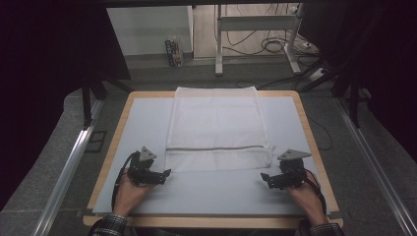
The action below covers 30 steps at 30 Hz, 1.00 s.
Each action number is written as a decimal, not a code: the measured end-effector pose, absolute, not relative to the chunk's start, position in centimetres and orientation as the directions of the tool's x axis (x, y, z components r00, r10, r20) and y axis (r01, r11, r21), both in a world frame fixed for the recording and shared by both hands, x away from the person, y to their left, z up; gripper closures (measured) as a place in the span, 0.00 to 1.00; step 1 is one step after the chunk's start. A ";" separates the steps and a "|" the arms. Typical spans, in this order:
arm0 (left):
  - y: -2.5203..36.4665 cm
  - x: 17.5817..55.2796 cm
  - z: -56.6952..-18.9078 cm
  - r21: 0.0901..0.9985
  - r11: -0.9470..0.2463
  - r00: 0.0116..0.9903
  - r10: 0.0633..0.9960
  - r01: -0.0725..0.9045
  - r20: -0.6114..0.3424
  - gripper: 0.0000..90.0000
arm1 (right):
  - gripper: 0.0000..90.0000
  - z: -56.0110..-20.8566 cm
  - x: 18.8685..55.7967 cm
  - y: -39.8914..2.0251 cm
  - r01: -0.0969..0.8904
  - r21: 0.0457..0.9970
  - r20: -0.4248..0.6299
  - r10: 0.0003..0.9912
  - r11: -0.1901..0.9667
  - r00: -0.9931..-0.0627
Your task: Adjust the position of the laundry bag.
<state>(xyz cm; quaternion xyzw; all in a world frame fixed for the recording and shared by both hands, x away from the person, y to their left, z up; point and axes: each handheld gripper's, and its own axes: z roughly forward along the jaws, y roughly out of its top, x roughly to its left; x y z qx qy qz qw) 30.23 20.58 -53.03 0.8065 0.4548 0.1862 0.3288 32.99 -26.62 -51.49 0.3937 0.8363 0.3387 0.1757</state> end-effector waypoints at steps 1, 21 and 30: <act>20.5 30.3 -53.0 0.699 -0.375 0.518 0.856 0.609 0.007 0.12 | 0.00 -51.5 33.1 -26.6 0.541 0.706 -0.023 0.778 0.458 -0.628; 20.3 32.2 -52.8 0.732 -0.349 0.501 0.865 0.585 0.012 0.27 | 0.18 -50.4 35.2 -26.6 0.590 0.710 0.030 0.821 0.383 -0.570; 20.4 33.9 -52.9 0.739 -0.332 0.490 0.871 0.586 0.002 0.47 | 0.57 -49.8 36.4 -26.7 0.571 0.715 -0.028 0.833 0.402 -0.552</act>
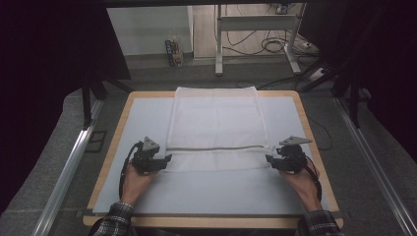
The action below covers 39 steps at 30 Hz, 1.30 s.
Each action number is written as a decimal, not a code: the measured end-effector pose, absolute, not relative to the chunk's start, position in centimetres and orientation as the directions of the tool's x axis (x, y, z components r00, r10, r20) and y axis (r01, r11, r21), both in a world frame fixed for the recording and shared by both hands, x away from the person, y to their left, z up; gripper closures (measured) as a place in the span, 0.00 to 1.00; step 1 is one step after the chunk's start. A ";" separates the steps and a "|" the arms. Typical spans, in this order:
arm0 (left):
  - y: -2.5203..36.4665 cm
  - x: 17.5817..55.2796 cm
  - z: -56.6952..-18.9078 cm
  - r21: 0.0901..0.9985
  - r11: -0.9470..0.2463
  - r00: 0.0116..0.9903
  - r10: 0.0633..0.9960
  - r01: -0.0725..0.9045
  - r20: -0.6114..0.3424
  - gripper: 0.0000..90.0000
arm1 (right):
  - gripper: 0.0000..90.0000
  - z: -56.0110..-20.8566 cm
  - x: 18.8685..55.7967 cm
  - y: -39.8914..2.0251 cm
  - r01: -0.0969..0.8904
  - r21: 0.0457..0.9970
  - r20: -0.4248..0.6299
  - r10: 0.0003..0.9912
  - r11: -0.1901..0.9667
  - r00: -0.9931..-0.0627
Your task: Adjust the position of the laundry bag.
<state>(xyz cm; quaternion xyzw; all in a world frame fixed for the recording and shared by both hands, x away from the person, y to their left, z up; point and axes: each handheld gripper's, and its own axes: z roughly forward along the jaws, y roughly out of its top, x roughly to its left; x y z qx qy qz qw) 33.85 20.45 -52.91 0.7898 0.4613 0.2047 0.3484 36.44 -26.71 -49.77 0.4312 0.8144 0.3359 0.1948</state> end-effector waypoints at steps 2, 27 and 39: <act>20.4 34.0 -52.9 0.736 -0.332 0.490 0.871 0.590 0.000 0.55 | 0.65 -49.7 36.8 -26.7 0.567 0.718 -0.025 0.828 0.405 -0.560; 20.0 35.5 -53.9 0.677 -0.305 0.481 0.873 0.670 -0.083 0.99 | 0.97 -51.0 38.7 -25.9 0.618 0.609 -0.075 0.812 0.497 -0.579; 20.8 35.5 -53.4 0.690 -0.292 0.495 0.862 0.662 -0.111 1.00 | 0.97 -50.4 38.2 -26.2 0.591 0.637 -0.061 0.797 0.495 -0.601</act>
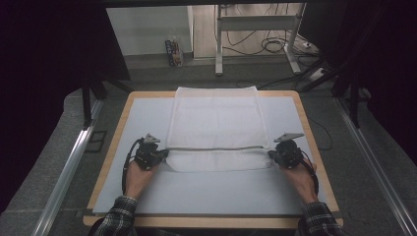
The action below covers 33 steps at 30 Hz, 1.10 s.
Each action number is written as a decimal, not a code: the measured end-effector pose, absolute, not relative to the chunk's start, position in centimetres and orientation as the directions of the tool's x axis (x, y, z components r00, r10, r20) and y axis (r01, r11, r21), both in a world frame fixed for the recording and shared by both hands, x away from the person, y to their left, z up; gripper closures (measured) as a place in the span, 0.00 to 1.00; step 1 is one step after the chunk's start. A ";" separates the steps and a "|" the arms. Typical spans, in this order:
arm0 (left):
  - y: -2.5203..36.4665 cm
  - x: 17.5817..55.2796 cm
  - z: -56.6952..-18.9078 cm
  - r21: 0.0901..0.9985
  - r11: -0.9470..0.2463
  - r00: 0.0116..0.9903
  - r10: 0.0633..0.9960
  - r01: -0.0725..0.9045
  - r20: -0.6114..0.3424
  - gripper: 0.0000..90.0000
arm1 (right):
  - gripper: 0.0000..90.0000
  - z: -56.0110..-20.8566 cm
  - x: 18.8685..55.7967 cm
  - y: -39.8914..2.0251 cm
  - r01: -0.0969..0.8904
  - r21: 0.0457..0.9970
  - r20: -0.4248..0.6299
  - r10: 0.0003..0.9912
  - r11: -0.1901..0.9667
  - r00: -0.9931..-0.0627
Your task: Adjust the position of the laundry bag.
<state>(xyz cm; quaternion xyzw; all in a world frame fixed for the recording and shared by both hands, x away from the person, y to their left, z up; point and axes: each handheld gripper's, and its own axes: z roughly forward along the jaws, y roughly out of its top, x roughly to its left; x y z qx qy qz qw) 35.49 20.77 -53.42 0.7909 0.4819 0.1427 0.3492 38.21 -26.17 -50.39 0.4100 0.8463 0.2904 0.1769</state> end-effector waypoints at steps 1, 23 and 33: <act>20.9 35.3 -53.2 0.695 -0.293 0.501 0.858 0.657 -0.113 1.00 | 0.97 -50.3 37.9 -26.2 0.578 0.642 -0.070 0.789 0.504 -0.610; 21.5 32.1 -52.4 0.684 -0.355 0.593 0.792 0.637 -0.141 0.99 | 0.97 -49.0 33.7 -27.1 0.539 0.644 -0.071 0.745 0.542 -0.664; 20.5 30.5 -52.1 0.660 -0.419 0.623 0.776 0.624 -0.096 0.99 | 0.97 -48.9 31.9 -27.4 0.534 0.632 -0.089 0.737 0.561 -0.670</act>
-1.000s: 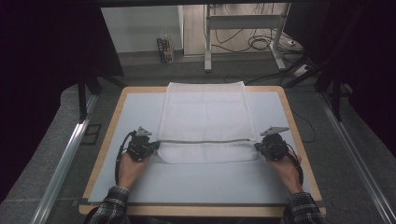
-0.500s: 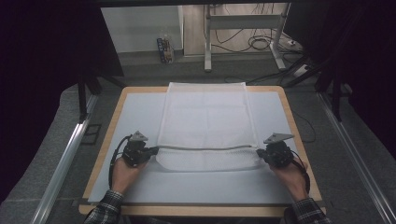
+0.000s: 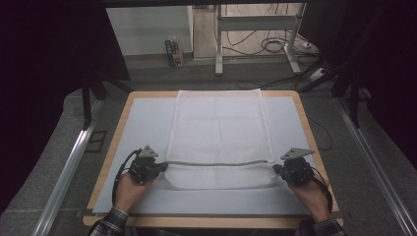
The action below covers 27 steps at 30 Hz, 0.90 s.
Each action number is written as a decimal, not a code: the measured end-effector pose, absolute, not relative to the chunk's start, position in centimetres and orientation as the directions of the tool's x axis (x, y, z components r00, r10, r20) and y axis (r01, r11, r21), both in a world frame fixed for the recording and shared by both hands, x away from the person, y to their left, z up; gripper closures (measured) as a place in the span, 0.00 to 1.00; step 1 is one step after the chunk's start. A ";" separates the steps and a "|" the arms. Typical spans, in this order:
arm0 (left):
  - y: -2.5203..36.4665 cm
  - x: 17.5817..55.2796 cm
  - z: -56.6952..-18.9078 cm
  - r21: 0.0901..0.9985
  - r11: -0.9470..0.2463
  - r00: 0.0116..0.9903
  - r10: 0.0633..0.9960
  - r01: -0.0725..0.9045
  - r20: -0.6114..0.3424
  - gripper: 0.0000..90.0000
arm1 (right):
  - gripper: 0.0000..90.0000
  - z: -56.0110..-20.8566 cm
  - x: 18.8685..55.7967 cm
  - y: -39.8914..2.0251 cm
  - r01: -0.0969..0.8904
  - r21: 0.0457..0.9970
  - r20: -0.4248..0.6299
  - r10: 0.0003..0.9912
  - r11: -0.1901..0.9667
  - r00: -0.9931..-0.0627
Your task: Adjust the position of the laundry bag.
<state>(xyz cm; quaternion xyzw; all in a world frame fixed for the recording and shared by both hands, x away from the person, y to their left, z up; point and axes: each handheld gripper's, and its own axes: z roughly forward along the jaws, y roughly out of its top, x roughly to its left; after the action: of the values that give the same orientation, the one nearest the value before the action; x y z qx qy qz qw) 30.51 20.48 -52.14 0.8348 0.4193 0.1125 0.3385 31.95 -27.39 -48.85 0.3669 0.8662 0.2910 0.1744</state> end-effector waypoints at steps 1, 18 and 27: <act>20.3 30.4 -52.1 0.659 -0.427 0.629 0.772 0.620 -0.092 0.99 | 0.97 -48.9 31.5 -27.5 0.535 0.631 -0.088 0.737 0.562 -0.670; 19.9 27.5 -52.3 0.628 -0.462 0.648 0.756 0.627 -0.090 0.99 | 0.97 -49.6 28.9 -28.1 0.548 0.593 -0.066 0.713 0.590 -0.698; 20.1 27.6 -52.3 0.650 -0.430 0.629 0.772 0.627 -0.096 0.79 | 0.84 -49.4 28.8 -28.1 0.529 0.617 -0.055 0.702 0.583 -0.710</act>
<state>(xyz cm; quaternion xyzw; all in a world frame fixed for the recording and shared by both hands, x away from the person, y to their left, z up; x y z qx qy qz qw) 27.62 20.09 -52.34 0.8385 0.4170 0.1086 0.3336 28.82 -28.10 -49.43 0.3510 0.8771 0.2924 0.1484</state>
